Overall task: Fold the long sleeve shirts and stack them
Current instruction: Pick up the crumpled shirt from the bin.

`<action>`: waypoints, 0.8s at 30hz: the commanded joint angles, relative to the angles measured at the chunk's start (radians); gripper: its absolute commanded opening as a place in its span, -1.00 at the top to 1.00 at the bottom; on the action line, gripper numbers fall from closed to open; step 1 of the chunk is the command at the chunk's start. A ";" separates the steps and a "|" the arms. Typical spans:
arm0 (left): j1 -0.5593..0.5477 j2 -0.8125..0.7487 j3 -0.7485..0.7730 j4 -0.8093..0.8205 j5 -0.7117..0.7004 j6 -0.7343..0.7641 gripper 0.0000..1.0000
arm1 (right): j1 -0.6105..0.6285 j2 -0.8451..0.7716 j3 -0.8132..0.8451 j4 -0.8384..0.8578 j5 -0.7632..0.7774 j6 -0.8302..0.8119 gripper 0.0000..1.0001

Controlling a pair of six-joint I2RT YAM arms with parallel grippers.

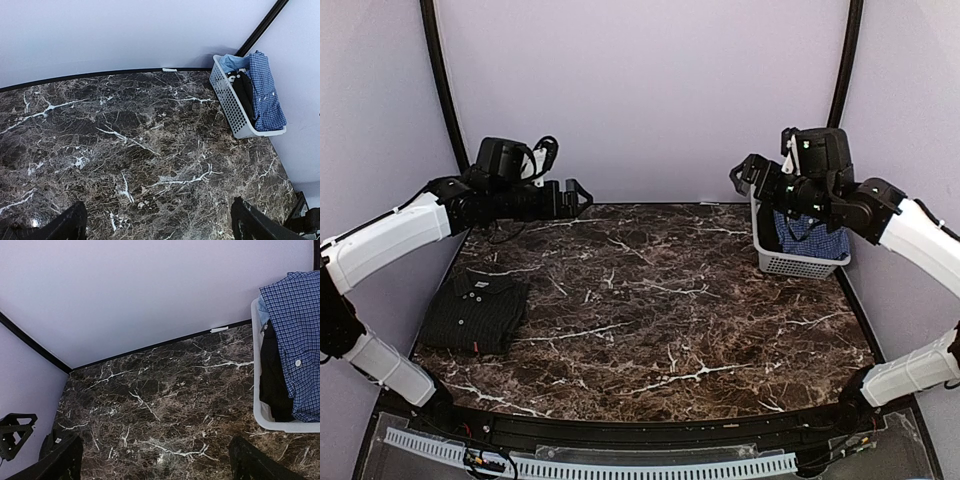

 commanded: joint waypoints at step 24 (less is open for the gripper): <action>-0.002 -0.030 -0.064 -0.112 0.143 0.052 -0.98 | -0.448 0.445 0.145 0.155 -0.105 -0.248 -0.84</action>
